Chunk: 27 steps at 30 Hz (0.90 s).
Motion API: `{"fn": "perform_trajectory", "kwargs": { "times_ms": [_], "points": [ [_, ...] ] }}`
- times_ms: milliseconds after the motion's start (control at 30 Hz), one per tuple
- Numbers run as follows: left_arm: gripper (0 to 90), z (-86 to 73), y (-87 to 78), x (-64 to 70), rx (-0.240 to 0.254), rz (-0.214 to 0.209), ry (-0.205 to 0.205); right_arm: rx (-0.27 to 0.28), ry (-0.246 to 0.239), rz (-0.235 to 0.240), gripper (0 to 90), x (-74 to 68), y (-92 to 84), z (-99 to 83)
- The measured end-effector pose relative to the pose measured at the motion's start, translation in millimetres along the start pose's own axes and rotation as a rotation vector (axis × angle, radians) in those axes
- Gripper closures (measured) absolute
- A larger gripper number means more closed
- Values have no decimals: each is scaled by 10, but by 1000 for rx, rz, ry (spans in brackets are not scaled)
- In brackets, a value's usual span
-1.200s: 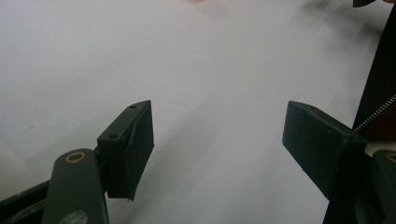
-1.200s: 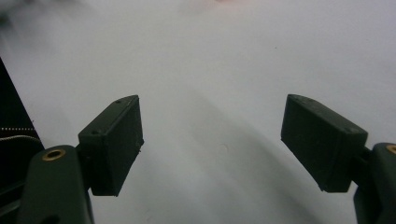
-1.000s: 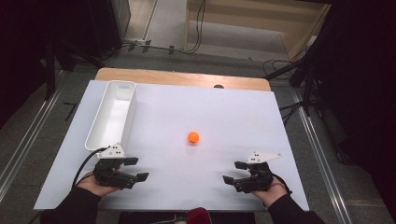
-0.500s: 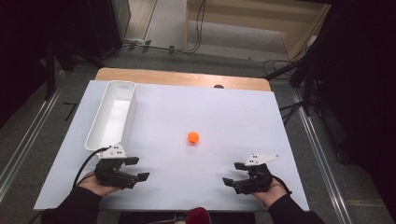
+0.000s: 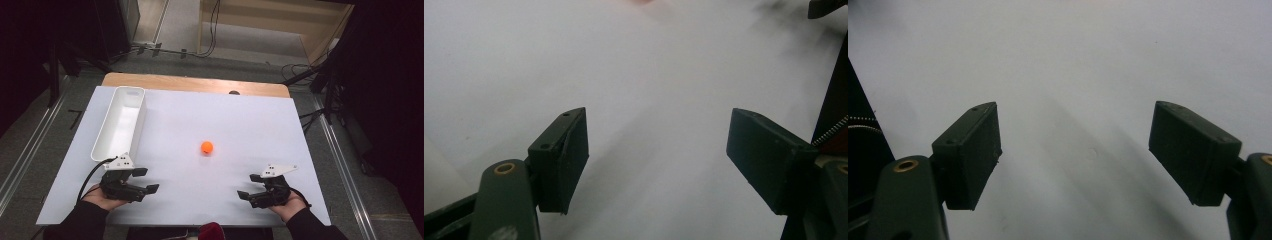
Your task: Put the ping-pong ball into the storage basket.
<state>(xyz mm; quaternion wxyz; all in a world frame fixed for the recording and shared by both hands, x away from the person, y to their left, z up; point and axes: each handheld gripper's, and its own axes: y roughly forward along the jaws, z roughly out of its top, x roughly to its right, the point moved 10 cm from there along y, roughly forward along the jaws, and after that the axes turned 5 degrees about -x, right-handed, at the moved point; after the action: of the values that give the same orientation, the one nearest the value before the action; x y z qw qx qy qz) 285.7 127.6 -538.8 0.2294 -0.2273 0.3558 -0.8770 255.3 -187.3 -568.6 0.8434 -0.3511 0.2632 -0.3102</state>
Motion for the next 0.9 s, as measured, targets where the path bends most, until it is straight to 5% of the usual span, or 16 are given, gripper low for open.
{"fn": "perform_trajectory", "kwargs": {
  "times_ms": [900],
  "points": [
    [253, 42, 32, 15, -15, -19, -10, 4, 5, 0, 195, -8, -9, 0]
  ]
}}
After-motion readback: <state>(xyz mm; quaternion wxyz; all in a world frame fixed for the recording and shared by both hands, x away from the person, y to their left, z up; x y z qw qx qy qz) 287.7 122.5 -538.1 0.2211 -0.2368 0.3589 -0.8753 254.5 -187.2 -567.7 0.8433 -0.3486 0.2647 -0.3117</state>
